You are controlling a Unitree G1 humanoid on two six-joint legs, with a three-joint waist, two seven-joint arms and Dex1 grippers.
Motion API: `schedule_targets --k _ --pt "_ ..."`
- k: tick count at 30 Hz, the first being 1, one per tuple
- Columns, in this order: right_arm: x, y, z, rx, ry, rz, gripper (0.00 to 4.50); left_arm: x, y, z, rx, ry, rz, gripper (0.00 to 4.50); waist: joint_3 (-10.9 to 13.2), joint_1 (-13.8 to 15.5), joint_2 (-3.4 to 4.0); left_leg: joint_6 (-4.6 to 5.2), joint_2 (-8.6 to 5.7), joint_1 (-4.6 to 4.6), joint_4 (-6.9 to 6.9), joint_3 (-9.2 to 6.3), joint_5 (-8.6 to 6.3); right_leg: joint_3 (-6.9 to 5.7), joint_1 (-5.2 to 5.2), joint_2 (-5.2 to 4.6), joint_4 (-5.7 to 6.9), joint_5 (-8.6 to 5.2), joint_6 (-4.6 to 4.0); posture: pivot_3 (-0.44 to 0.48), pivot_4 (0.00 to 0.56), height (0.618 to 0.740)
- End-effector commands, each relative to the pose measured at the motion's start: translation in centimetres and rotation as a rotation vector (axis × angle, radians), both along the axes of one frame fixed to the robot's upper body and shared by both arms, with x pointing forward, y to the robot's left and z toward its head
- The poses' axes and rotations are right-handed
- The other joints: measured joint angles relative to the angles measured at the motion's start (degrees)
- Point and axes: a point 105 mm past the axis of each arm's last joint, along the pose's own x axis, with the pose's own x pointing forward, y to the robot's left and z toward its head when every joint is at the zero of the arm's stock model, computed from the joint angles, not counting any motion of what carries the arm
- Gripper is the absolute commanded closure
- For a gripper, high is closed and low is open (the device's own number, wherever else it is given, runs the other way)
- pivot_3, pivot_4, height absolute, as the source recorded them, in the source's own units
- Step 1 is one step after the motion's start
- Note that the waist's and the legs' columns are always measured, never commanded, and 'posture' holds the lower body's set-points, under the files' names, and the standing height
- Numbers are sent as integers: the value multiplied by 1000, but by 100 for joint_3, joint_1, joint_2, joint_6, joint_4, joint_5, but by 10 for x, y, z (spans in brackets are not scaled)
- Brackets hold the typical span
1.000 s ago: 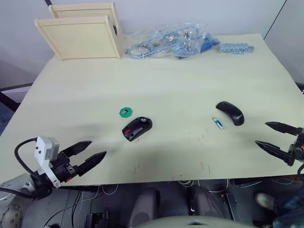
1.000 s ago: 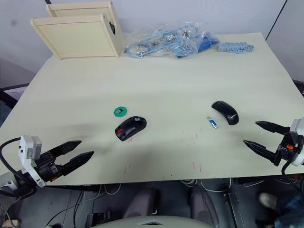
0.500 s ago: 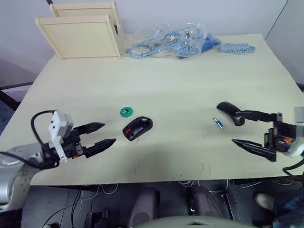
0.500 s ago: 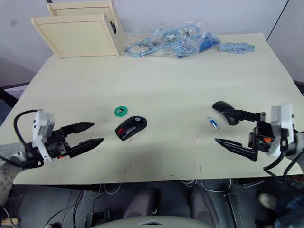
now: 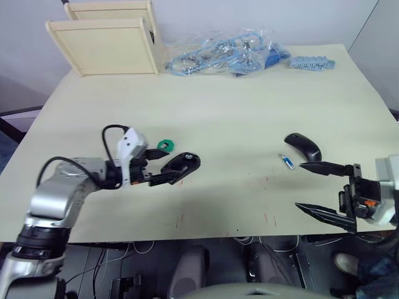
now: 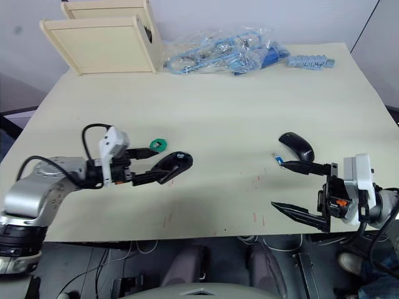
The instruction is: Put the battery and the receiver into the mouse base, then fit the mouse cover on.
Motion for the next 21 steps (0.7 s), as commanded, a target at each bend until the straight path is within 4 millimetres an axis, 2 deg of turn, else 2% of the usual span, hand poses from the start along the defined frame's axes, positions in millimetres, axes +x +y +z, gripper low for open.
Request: schedule_targets --k 1,6,16,21 --pt "-5 3 10 1 -71 -18 56 4 -6 3 54 -46 -29 0 2 -6 -3 0 1 1 0 0 0 0 0 2 0 0 0 0 150 740" --pt "-10 3 8 11 -74 -49 56 13 -8 -4 98 -54 17 0 4 20 -7 0 0 -1 0 -2 0 -2 0 1 1 0 0 0 150 740" --pt "-11 1 6 14 -79 -78 56 17 -16 -16 123 -59 26 0 7 15 -12 0 0 -1 2 -4 0 -3 0 0 3 0 0 0 150 740" --pt "-8 0 5 15 -83 -84 0 16 -16 -19 129 -52 8 1478 7 20 -12 0 -1 0 2 -4 0 -3 0 0 3 0 0 0 150 740"
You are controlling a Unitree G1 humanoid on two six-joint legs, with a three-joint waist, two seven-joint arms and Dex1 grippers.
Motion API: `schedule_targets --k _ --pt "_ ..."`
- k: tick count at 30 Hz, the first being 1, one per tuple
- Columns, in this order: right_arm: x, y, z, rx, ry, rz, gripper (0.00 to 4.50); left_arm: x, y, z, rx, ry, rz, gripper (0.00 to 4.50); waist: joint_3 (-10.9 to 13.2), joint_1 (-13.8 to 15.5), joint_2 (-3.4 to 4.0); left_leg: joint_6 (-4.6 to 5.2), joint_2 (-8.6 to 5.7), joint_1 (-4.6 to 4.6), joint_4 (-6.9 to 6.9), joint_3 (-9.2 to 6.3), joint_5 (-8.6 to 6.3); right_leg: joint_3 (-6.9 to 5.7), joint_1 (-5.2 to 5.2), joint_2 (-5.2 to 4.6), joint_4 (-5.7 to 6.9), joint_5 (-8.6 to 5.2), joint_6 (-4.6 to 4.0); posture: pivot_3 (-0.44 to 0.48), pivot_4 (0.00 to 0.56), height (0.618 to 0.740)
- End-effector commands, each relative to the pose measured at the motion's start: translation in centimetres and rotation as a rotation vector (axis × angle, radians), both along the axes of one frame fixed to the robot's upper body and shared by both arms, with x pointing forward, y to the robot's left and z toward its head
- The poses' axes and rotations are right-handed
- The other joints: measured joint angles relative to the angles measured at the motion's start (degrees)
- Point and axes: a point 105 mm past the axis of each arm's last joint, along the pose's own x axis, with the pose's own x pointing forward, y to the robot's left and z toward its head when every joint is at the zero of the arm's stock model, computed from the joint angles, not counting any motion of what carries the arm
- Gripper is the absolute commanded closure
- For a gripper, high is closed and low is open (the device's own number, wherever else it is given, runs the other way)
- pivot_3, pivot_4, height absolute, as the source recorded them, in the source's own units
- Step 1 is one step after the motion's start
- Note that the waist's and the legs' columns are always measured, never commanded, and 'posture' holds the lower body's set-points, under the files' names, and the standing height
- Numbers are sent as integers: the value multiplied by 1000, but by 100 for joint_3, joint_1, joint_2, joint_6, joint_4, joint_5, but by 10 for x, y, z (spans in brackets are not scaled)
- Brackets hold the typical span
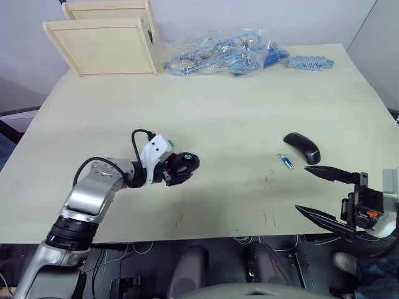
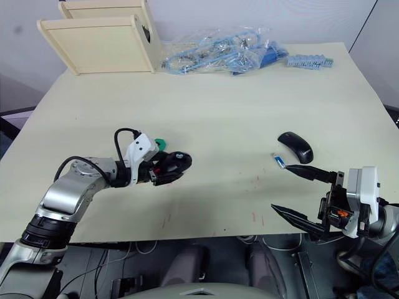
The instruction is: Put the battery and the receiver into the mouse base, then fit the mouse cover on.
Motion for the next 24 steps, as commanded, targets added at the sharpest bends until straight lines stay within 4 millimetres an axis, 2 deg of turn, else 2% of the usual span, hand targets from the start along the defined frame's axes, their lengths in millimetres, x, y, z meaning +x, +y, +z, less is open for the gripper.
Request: schedule_targets --k 1,4,9,13,18,21,24 --pt "0 1 7 2 -51 -3 0 2 -2 6 -2 -30 -21 1564 0 2 0 0 -1 0 0 1 0 0 0 0 0 0 0 0 150 740" --pt "1 1 7 0 -50 -4 0 3 -2 7 -4 -35 -30 1564 0 4 0 0 -1 0 0 0 0 0 0 -1 0 0 0 0 150 740" --pt "2 -1 5 -2 -43 -35 0 -8 -14 27 -42 -65 -217 1564 0 5 0 0 -1 -2 1 -1 0 -1 0 -1 0 0 0 0 150 740" --pt "1 -4 3 -13 -35 -68 0 -13 -33 33 -21 -62 -351 1564 0 12 0 0 -3 -2 1 0 0 -1 0 -1 0 0 0 0 150 740" --pt "-3 -7 3 -21 -25 -91 0 -11 -52 34 21 -44 -403 1564 0 1 -1 0 -4 -3 3 0 0 -1 0 0 1 0 0 0 150 740" --pt "-9 -9 4 -30 -13 -116 0 -7 -78 33 54 -41 -468 1564 1 19 -1 0 -5 -3 3 -2 0 -1 0 1 3 0 1 0 150 740" --pt "-12 -10 4 -38 -6 -128 0 -4 -92 29 65 -51 -492 1564 0 15 -3 0 -8 -7 8 -4 0 -2 2 0 1 0 2 0 150 740"
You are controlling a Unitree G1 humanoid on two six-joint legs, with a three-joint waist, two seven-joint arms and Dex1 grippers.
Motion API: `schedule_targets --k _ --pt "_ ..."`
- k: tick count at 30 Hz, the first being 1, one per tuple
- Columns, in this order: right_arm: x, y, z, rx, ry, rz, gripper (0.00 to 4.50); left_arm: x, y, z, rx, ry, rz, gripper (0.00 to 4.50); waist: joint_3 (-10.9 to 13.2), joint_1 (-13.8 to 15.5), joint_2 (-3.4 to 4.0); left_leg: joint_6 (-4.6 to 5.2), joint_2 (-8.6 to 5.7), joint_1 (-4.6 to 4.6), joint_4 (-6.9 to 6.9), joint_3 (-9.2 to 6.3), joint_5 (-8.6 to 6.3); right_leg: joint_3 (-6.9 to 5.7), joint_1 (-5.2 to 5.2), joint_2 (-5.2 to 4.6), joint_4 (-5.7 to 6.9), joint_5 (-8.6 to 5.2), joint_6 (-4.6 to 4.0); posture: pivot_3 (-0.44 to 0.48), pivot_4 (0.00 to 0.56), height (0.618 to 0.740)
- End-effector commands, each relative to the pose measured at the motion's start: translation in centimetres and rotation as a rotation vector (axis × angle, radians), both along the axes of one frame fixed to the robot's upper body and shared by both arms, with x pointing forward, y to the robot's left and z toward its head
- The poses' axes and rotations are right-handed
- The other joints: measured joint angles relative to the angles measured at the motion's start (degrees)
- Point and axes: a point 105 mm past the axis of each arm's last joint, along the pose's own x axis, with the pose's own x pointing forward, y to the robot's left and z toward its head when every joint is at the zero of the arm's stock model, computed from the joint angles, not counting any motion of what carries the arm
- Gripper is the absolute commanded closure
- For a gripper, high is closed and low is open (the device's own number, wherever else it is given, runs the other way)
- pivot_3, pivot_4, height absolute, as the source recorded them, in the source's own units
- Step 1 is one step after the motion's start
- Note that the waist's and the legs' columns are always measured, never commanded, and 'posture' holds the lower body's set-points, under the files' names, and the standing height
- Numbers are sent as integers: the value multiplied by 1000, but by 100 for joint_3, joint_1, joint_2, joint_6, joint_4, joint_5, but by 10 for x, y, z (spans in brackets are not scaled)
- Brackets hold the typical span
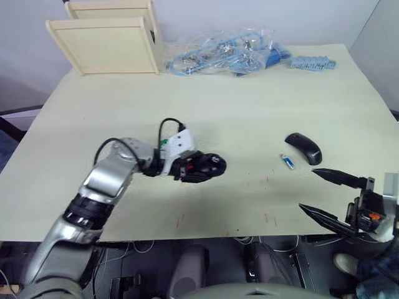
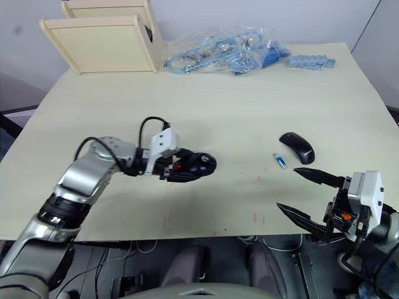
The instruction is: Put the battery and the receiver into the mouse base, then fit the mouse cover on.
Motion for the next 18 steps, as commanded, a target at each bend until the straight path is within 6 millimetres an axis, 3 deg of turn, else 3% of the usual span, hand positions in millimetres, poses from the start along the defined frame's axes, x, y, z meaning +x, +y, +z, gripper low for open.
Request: schedule_targets --k 1,11,18 --pt "-6 0 10 -9 -39 -10 0 3 -14 0 15 -24 -20 1564 0 -36 0 0 0 1 0 2 0 3 0 0 0 0 0 0 150 740" --pt "-9 -1 10 -9 -31 -51 0 11 -41 -16 65 -65 -12 1564 0 -25 1 0 2 3 1 1 0 5 0 3 4 0 0 0 150 740" --pt "-1 -2 6 -26 -23 -111 0 7 -32 -42 152 -58 -24 1564 -3 -34 2 0 1 6 0 1 0 6 0 2 5 0 0 0 150 740"
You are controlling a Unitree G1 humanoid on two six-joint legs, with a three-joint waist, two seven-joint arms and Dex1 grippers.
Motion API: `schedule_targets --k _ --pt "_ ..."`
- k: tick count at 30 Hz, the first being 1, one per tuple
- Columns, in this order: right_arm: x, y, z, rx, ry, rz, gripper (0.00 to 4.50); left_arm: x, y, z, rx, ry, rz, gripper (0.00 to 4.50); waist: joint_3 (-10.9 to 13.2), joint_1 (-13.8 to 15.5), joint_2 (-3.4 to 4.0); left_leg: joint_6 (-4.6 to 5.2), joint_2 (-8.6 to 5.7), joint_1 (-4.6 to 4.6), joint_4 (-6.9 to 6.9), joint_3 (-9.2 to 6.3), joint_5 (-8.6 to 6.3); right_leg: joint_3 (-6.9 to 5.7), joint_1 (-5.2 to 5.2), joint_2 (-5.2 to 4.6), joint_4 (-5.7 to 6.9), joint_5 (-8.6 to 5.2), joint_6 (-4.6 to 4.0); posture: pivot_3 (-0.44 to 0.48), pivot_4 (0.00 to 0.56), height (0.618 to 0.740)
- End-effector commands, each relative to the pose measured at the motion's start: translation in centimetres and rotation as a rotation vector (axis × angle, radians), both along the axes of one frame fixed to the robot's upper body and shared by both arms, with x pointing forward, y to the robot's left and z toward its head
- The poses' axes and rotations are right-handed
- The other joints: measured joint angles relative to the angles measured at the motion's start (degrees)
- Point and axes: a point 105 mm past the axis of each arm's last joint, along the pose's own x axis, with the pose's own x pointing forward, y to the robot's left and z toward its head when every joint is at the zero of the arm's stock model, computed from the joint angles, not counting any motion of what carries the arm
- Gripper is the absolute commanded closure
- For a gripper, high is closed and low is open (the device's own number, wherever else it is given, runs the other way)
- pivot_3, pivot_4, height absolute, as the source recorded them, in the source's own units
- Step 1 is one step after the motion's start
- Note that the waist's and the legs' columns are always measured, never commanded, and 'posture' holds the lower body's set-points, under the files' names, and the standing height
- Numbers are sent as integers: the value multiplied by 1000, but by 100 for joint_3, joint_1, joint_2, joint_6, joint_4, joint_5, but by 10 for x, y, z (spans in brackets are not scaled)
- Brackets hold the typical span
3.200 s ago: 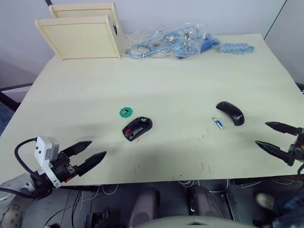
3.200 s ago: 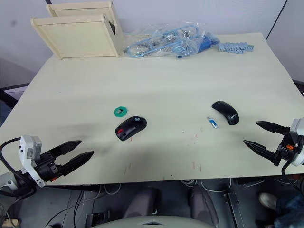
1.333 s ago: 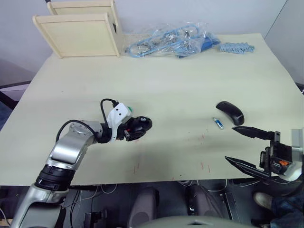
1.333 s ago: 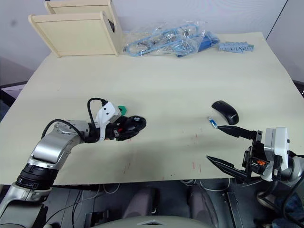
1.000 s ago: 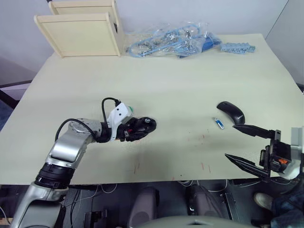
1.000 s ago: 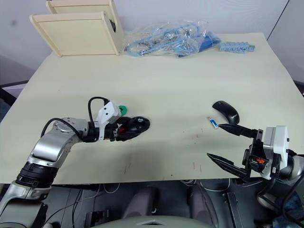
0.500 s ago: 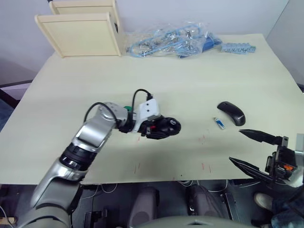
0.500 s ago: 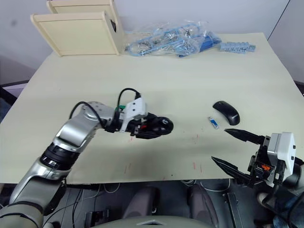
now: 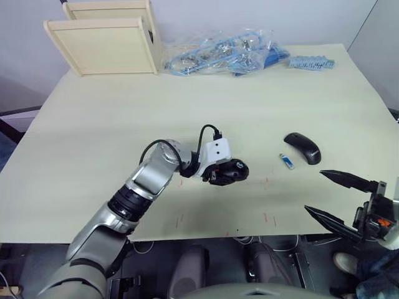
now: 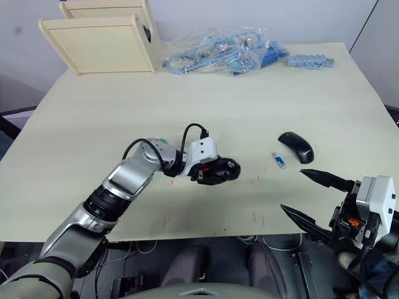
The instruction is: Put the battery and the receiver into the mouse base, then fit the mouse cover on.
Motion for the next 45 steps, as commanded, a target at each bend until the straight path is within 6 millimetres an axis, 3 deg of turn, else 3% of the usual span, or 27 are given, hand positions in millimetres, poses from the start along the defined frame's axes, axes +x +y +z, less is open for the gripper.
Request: schedule_targets --k 1,5,9,14,24,28,29,42,45 --pt "7 2 0 -26 -12 -58 0 -3 6 -14 46 -6 -19 1564 -2 -1 1 0 0 1 0 2 0 2 0 0 1 0 0 0 150 740" --pt "18 -1 -7 -71 3 -136 0 -1 6 -16 40 -3 -14 1564 -10 1 7 0 0 3 0 3 0 3 1 0 1 0 0 0 150 740" --pt "49 -12 -40 -261 117 -357 0 1 5 -16 34 -8 -10 1564 -25 -2 16 0 -1 6 0 9 0 8 2 -1 1 0 0 0 150 740" --pt "69 -3 -55 -109 237 -403 0 1 4 -16 27 -7 -3 1564 -35 14 9 0 -1 2 1 4 0 5 2 0 -1 0 0 0 150 740" --pt "100 0 -80 -52 265 -555 0 0 0 -16 14 -5 3 1564 -50 13 35 0 -4 3 1 3 0 3 2 -3 1 0 1 0 150 740" --pt "109 5 -81 -32 249 -568 964 -1 -1 -17 12 -1 1 1564 -53 8 39 0 -5 3 1 3 0 3 2 -3 0 0 1 0 150 740" --pt "110 5 -82 -39 246 -576 1522 -1 -1 -17 12 -1 2 1564 -54 10 41 0 -5 3 1 2 0 2 2 -3 0 0 1 0 150 740" --pt "122 9 -91 -37 230 -628 1522 -4 -3 -18 9 1 0 1564 -56 9 43 0 -6 3 1 1 0 1 2 -3 0 1 1 0 150 740" --pt "121 7 -91 -29 228 -634 2434 -4 -4 -18 9 -3 -4 1564 -56 9 43 0 -5 3 1 2 0 2 2 -3 0 1 1 0 150 740"
